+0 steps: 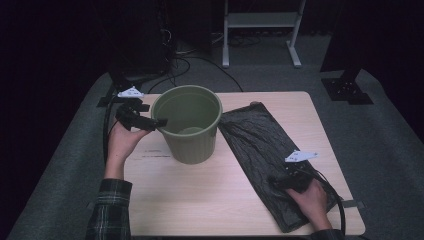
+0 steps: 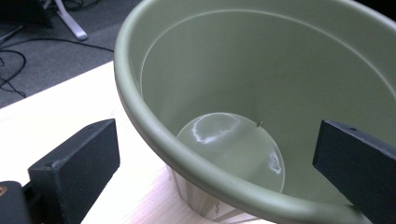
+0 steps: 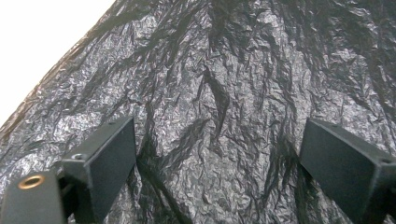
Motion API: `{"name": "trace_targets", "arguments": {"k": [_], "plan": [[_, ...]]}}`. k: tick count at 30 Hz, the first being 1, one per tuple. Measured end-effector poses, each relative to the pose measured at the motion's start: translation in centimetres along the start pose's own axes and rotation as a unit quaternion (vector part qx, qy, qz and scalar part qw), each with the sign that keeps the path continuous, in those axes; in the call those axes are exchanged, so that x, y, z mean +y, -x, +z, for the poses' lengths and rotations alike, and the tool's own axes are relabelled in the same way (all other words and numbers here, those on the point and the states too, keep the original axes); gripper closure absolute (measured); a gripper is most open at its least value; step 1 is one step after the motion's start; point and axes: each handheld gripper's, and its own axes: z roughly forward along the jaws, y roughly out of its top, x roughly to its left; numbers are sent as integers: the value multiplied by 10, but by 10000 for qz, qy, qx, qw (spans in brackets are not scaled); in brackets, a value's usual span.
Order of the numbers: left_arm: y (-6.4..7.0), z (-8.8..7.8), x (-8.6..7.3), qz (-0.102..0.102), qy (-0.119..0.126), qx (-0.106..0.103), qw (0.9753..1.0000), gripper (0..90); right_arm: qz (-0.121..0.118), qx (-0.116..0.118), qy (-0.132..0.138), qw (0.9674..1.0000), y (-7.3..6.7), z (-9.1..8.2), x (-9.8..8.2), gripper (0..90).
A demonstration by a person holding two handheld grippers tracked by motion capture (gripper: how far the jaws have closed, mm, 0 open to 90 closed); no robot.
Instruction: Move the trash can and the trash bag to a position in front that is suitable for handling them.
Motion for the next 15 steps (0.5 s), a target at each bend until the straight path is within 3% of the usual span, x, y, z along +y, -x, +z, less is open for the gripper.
{"name": "trace_targets", "arguments": {"k": [4, 15], "plan": [[3, 10, 0, 12, -97, -57, 9999, 0, 4, 1, -4, 10000, 0, 0, 0, 95], [4, 15, 0, -50, -196, -155, 9997, 0, 5, 1, -5, 10000, 0, 0, 0, 95]]}}
